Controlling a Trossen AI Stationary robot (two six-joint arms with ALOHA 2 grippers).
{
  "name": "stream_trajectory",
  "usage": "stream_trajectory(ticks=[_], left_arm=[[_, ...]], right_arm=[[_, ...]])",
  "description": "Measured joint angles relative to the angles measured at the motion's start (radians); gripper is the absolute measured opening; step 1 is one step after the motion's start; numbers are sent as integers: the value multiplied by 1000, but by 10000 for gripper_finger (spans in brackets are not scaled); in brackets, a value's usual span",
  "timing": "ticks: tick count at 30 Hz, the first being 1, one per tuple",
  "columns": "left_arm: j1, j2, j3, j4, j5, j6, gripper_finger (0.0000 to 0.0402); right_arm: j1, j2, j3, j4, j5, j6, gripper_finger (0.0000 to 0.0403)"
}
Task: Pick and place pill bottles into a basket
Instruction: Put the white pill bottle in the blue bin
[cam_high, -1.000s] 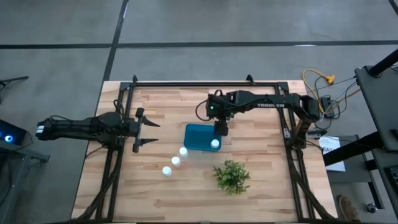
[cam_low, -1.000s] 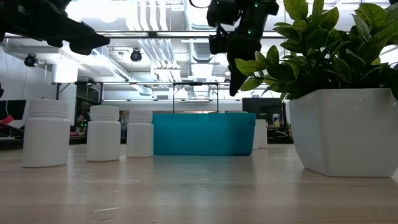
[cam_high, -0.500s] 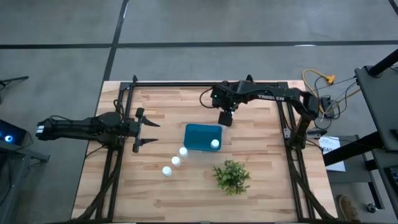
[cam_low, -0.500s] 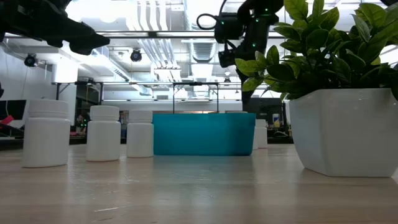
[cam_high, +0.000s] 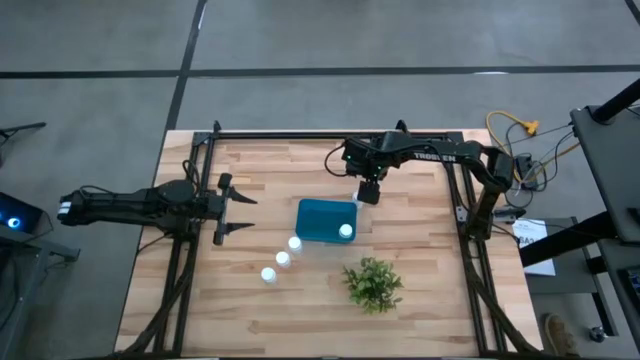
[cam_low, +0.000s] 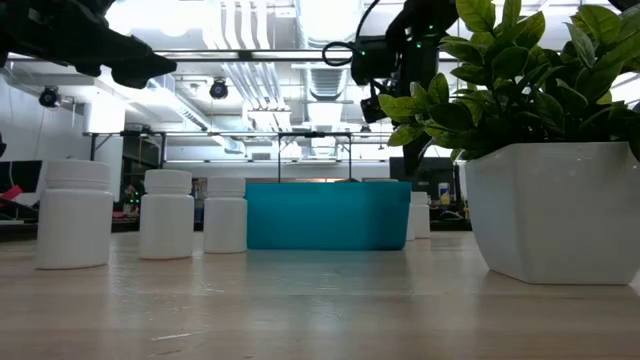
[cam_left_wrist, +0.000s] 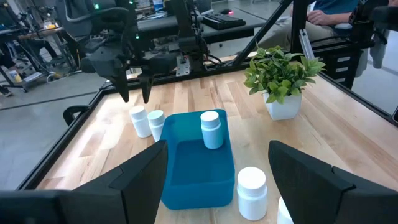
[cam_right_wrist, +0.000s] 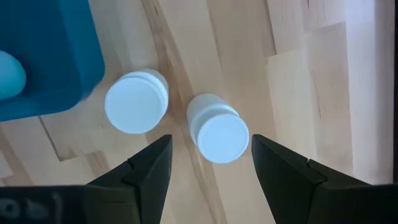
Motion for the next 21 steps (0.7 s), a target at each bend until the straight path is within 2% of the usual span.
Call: stream_trajectory(ticks=[14,21], left_arm=[[0,0,0,1,0,0,261],[0,0,0,1,0,0,261]], right_arm=[[-3,0,1,9,23,29,211],[-4,0,12,6,44,48,241]])
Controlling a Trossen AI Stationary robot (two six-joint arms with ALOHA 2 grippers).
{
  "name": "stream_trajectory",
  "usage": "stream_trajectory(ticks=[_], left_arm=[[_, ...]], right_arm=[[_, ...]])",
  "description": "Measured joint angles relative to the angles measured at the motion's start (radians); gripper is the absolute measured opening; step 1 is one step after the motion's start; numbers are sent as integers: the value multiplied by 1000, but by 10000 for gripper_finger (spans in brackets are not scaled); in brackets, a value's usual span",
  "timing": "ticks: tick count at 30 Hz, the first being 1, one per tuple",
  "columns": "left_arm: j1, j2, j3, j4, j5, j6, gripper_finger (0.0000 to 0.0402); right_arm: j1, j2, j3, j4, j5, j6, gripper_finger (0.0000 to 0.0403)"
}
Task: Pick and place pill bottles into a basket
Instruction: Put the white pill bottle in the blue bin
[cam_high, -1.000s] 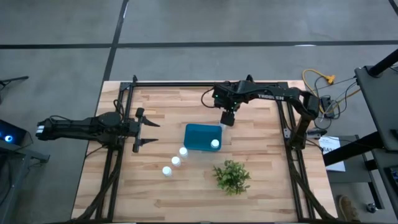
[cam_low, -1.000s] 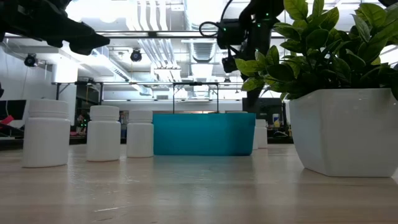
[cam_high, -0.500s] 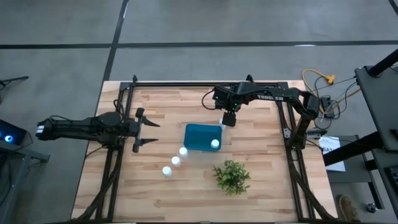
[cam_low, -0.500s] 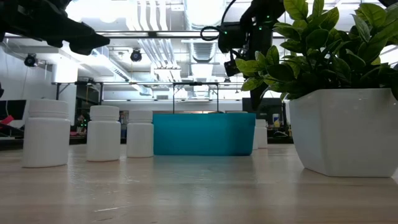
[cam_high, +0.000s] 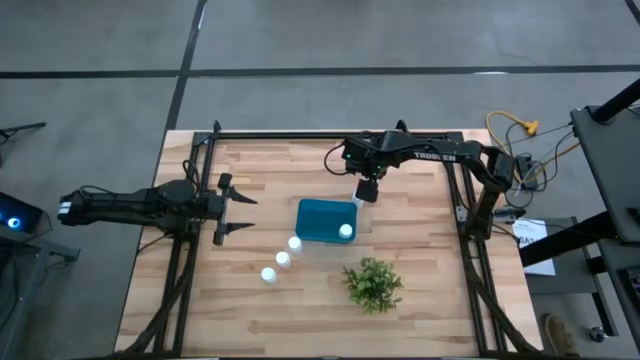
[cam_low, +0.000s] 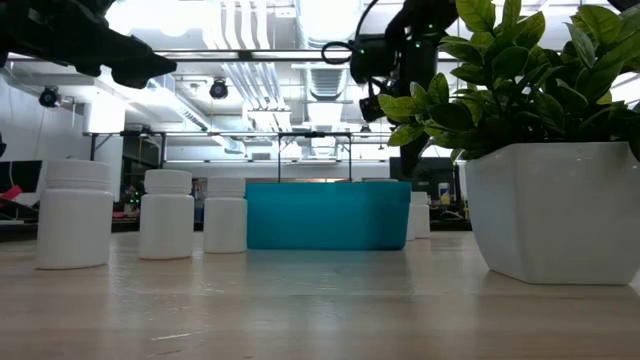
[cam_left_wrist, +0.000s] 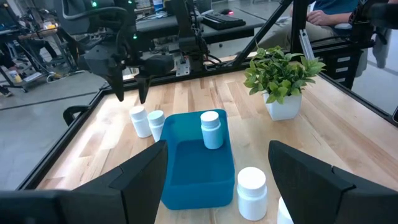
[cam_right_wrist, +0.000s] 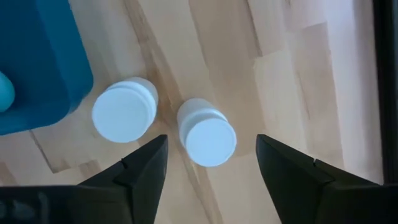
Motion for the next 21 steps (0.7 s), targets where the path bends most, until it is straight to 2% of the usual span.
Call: stream_trajectory(ticks=[9,18,21], left_arm=[[0,0,0,0,0,0,261],[0,0,0,0,0,-5,261],[0,0,0,0,0,-24,261]], right_arm=[[-2,0,7,-44,2,4,284],[-5,0,7,-55,-13,7,286],[-9,0,6,-49,-56,3,288]])
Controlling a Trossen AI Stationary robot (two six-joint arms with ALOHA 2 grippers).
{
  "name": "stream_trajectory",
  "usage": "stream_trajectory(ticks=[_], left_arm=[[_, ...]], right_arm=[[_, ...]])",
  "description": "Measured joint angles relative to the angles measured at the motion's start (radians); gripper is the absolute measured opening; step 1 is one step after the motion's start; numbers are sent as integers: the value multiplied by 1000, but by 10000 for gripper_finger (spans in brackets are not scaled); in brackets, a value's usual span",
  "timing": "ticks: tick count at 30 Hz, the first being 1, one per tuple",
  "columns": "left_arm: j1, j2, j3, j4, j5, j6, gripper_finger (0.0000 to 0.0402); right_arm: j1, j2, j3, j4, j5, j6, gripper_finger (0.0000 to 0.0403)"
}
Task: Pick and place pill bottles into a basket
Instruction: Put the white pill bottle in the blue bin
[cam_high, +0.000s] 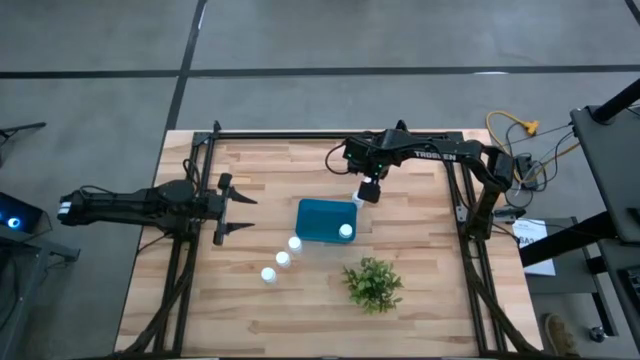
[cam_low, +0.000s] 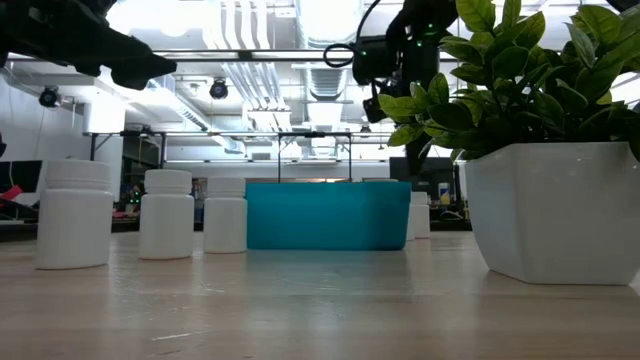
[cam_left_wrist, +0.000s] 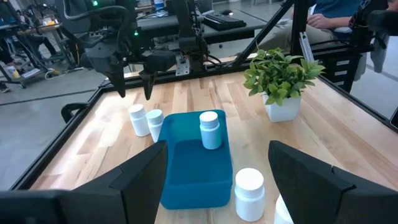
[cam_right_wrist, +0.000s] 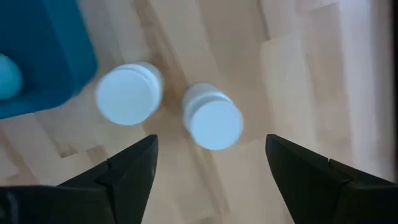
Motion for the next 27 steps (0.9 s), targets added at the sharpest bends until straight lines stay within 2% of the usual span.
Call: stream_trajectory(ticks=[14,23,27], left_arm=[[0,0,0,-1,0,-1,261],[0,0,0,0,0,-1,261],[0,0,0,0,0,-1,261]], right_arm=[[-36,0,-34,15,-57,-15,282],[-47,0,-101,75,-60,-27,279],[-50,0,-109,105,-93,-31,281]])
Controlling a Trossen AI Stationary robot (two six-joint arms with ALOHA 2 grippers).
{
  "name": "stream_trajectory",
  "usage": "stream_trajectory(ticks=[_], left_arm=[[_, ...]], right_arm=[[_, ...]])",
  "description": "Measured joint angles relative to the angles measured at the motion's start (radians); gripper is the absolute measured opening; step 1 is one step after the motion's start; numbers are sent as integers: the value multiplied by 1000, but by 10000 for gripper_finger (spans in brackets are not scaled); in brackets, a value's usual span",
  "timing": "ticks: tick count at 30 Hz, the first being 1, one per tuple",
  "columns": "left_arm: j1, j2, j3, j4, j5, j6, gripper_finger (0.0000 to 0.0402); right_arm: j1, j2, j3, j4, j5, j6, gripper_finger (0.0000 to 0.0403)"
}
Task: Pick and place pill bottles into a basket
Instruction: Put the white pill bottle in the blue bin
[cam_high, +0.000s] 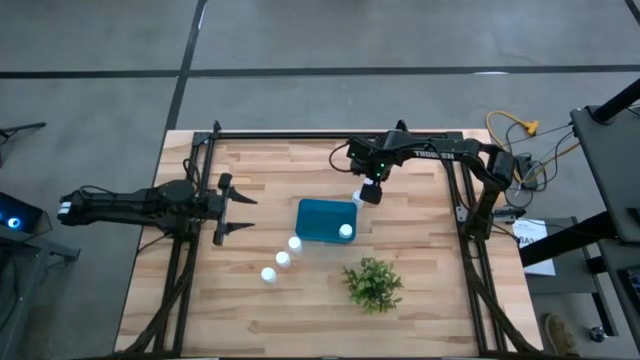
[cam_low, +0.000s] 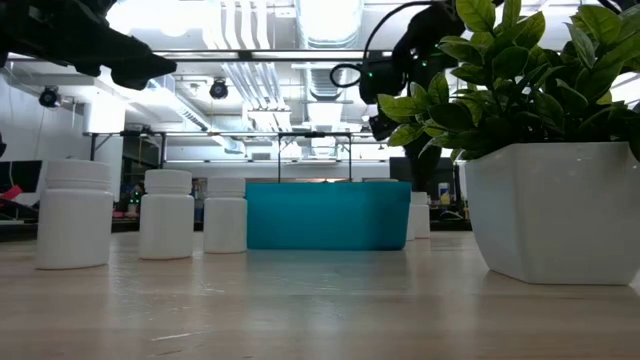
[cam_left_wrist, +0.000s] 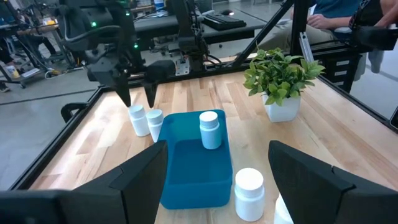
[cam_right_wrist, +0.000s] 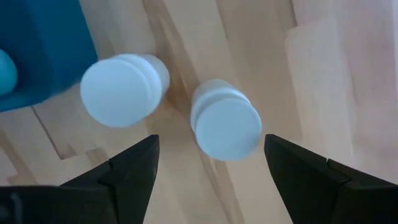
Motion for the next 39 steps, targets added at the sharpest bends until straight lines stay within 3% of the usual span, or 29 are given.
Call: stream_trajectory(ticks=[19,39], left_arm=[[0,0,0,1,0,-1,261],[0,0,0,1,0,-1,261]], right_arm=[[-4,0,-31,59,-71,-14,275],[-25,22,-35,94,-23,-7,262]])
